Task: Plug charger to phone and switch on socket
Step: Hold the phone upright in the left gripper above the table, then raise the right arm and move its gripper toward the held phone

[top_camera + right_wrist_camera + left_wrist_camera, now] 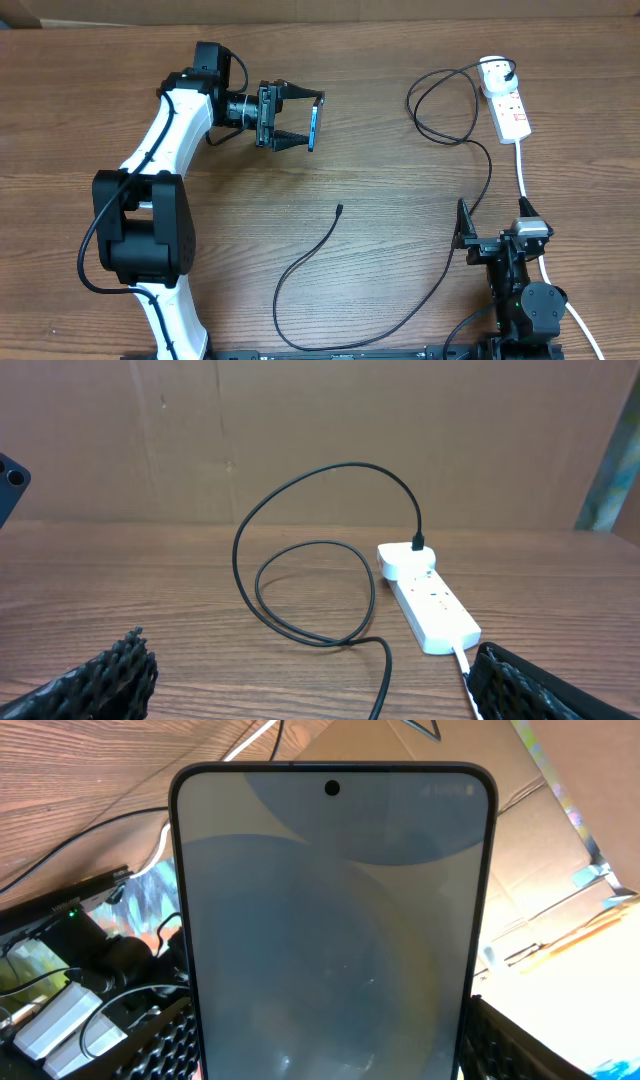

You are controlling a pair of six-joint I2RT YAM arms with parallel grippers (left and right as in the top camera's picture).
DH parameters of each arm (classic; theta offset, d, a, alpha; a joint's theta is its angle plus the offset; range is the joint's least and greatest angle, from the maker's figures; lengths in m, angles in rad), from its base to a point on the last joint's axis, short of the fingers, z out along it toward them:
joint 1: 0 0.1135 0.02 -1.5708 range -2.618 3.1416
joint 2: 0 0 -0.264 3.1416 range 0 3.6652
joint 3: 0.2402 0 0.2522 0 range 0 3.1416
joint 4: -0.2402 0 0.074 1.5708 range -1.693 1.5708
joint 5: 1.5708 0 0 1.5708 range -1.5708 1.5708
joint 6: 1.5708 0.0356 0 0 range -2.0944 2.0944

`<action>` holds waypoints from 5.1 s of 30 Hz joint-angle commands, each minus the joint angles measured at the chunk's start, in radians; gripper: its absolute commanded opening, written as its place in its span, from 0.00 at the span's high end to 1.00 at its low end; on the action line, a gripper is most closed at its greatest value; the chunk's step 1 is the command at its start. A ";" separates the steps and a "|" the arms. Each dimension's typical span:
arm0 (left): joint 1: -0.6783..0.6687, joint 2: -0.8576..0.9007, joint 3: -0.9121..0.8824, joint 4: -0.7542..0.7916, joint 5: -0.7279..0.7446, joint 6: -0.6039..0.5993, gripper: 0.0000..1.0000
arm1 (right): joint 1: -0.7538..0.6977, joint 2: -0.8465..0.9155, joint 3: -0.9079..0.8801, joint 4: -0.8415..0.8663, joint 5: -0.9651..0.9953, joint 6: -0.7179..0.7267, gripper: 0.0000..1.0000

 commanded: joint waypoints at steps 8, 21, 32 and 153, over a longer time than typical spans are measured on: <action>-0.008 -0.042 0.024 0.024 -0.019 0.055 0.34 | -0.003 -0.011 -0.010 0.005 0.010 -0.002 0.00; -0.002 -0.042 0.024 0.109 -0.122 0.040 0.35 | -0.003 -0.011 -0.010 0.005 0.010 -0.002 0.00; 0.066 -0.042 0.024 0.109 -0.163 -0.044 0.35 | -0.003 -0.011 -0.010 0.005 0.010 -0.002 0.00; 0.005 -0.042 0.024 0.102 -0.068 0.078 0.33 | -0.005 -0.011 0.045 0.842 -0.818 0.916 0.00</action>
